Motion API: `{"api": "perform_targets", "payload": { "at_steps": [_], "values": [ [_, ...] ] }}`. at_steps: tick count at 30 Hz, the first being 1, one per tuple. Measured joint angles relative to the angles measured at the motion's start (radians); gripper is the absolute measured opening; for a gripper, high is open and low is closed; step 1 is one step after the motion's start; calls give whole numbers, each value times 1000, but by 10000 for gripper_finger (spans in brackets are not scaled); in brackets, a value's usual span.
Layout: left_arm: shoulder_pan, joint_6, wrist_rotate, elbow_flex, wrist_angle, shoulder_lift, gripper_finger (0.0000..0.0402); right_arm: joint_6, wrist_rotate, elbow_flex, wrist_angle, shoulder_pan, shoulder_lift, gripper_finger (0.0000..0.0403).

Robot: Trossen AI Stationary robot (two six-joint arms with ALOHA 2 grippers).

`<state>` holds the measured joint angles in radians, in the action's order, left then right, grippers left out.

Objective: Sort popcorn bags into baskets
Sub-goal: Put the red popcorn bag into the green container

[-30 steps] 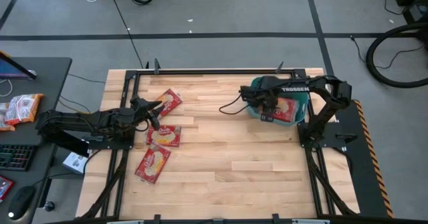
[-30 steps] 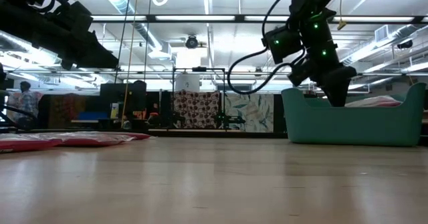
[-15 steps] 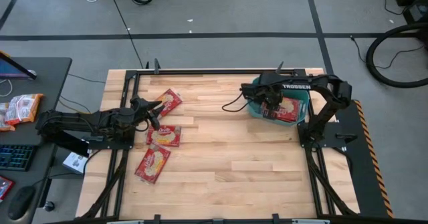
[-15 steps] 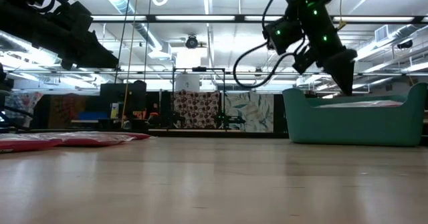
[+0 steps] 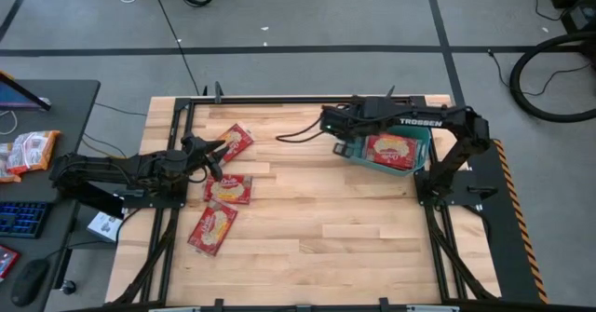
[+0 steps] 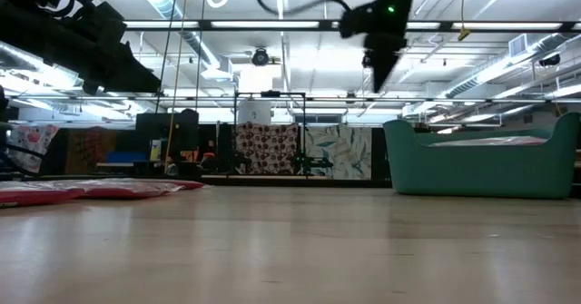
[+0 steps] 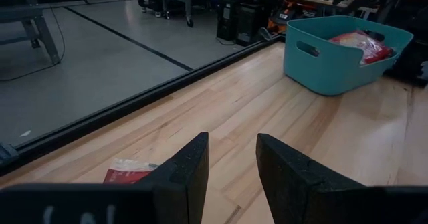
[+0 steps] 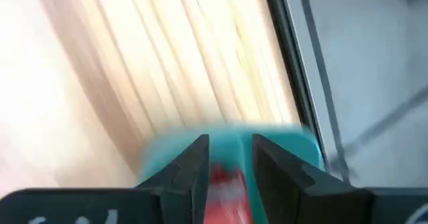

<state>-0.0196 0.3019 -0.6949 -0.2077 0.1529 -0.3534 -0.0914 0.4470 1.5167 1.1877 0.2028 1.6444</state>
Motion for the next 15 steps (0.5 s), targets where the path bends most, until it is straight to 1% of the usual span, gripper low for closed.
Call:
{"api": "perform_targets", "payload": {
  "at_steps": [3, 6, 8, 11, 13, 15],
  "values": [
    [0, 0, 0, 0, 0, 0, 130, 44, -56, -10, -185, -24, -1, 117],
    [0, 0, -5, 0, 0, 0, 130, 105, -176, -31, -379, -40, 0, 117],
    [0, 0, -19, 0, 0, 0, 130, 118, -244, -40, -498, -50, 0, 117],
    [0, -2, -52, 1, -5, -2, 130, 83, -297, -65, -631, -61, 0, 117],
    [0, -6, -82, 20, -51, -12, 130, 45, -328, -91, -705, -68, 0, 117],
    [1, -40, -94, 49, -108, -16, 130, 21, -343, -131, -741, -80, -1, 117]
  ]
}}
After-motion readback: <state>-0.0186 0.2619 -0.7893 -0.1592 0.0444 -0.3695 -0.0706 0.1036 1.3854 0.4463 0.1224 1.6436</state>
